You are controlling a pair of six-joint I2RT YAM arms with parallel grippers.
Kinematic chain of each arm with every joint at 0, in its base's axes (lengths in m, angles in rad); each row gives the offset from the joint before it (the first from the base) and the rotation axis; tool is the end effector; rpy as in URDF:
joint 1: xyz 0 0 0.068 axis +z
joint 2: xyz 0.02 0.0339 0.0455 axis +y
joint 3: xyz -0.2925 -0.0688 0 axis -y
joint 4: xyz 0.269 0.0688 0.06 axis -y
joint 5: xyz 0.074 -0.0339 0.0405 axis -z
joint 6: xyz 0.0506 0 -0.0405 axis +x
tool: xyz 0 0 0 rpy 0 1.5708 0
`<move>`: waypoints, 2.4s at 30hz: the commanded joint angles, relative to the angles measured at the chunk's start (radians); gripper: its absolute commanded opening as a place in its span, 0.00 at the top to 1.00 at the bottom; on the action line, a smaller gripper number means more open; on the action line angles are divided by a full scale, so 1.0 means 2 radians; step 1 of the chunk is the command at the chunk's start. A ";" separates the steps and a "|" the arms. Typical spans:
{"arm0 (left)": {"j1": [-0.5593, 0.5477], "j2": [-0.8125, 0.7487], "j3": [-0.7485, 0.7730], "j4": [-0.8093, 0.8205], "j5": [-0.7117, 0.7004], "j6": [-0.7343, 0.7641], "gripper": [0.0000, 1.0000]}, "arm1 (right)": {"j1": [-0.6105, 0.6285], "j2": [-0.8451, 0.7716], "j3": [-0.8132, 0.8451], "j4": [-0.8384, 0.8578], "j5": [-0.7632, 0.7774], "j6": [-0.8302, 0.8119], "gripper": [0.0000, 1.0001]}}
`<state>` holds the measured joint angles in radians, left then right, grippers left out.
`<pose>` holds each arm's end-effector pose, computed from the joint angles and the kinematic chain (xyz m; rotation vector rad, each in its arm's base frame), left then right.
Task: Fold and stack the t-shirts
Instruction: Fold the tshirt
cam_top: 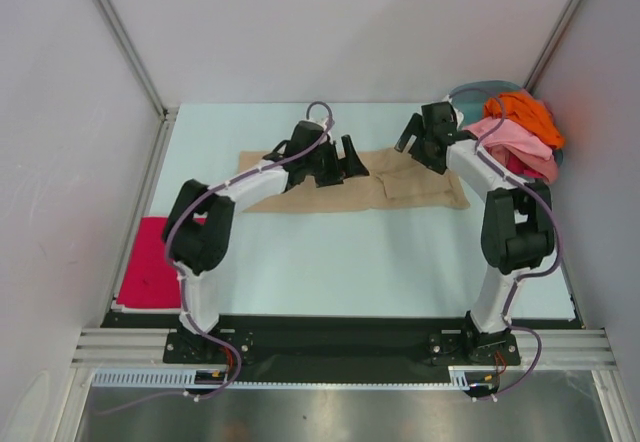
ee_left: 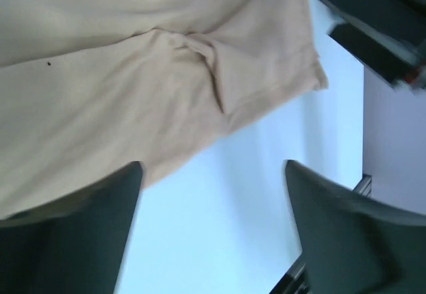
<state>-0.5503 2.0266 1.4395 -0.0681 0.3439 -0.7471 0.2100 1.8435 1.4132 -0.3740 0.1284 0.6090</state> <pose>0.4193 -0.2773 0.2030 -0.0314 2.4096 -1.0470 0.4458 0.0884 0.2481 0.5319 2.3197 0.2416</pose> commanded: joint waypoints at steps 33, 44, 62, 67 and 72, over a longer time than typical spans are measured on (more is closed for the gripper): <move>0.073 0.034 0.182 -0.307 -0.094 0.581 0.00 | 0.038 0.211 0.289 -0.315 0.144 0.228 0.00; 0.085 0.017 0.177 -0.266 -0.097 0.506 0.00 | 0.038 0.288 0.320 -0.322 0.132 0.242 0.00; 0.132 0.000 0.156 -0.280 -0.074 0.450 0.00 | 0.061 0.397 0.444 -0.336 0.125 0.201 0.00; 0.132 0.004 0.161 -0.277 -0.090 0.453 0.00 | 0.070 0.404 0.458 -0.299 0.118 0.181 0.00; 0.128 0.022 0.169 -0.281 -0.121 0.472 0.00 | 0.082 0.429 0.510 -0.279 0.122 0.154 0.00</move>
<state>-0.2859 2.0953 1.7596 -0.6449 0.1387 0.1776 0.3267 2.5824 2.3947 -1.1042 0.4267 0.9363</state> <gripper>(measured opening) 0.996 0.993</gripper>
